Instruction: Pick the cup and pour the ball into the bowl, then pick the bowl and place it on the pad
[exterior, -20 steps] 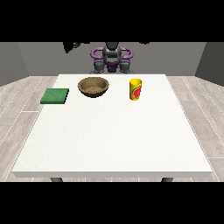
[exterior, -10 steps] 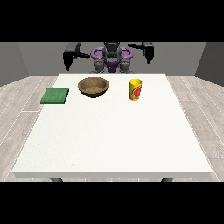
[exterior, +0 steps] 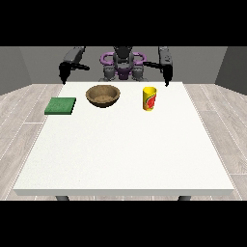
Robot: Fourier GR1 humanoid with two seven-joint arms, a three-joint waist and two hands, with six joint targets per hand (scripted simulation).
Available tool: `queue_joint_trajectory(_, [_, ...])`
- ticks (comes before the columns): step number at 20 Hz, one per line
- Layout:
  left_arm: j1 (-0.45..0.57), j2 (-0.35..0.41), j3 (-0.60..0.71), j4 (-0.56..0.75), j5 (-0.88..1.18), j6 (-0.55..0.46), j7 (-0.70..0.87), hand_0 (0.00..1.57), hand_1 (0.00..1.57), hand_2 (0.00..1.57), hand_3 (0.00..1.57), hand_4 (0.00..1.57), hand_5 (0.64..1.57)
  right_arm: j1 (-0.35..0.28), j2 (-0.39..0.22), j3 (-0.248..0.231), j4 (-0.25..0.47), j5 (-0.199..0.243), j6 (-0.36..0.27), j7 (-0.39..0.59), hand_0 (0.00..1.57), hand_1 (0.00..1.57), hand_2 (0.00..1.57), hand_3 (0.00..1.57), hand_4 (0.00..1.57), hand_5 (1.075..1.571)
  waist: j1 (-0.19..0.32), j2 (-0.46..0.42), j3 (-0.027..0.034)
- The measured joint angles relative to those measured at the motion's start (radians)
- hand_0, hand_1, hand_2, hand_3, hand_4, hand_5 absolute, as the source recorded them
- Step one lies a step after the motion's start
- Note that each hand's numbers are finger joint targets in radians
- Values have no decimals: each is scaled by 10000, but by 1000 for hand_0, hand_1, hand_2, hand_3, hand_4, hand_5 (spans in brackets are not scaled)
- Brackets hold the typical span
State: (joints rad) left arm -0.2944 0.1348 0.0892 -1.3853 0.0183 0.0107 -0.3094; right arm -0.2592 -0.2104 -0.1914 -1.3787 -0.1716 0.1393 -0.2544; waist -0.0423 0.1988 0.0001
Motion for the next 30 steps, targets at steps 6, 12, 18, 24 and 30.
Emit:
queue_joint_trajectory(6, [-499, -327, 192, 1678, -331, 499, -1257, 0, 0, 0, 0, 0, 1238, -258, -261, -320, 935, -157, 407, -554, 0, 0, 0, 0, 0, 1563, -151, 81, -3])
queue_joint_trajectory(12, [-1046, -478, 585, 3450, -373, 805, -2753, 0, 0, 0, 0, 0, 1267, -299, -604, -519, 1391, -352, 1059, -1104, 0, 0, 0, 0, 0, 1558, -521, 485, -3])
queue_joint_trajectory(18, [-1654, -441, 924, 5153, -336, 923, -3873, 0, 0, 0, 0, 0, 1238, -524, -816, -709, 1781, -484, 1252, -1203, 0, 0, 0, 0, 0, 1560, -613, 568, -4])
queue_joint_trajectory(24, [-1870, 62, 966, 5888, -1251, 2385, -4374, 1309, 1309, 1571, 1571, 822, 1514, -646, -1059, -823, 1901, -645, 1666, -1439, 0, 0, 0, 0, 0, 1559, -994, 905, 1])
queue_joint_trajectory(30, [-2526, 72, 1031, 6273, -1949, 4108, -4693, 1351, 1351, 1571, 1571, 881, 1502, -1125, -1734, -1252, 2109, -1029, 2164, -1433, 0, 0, 0, 0, 0, 1556, -1403, 1400, 49])
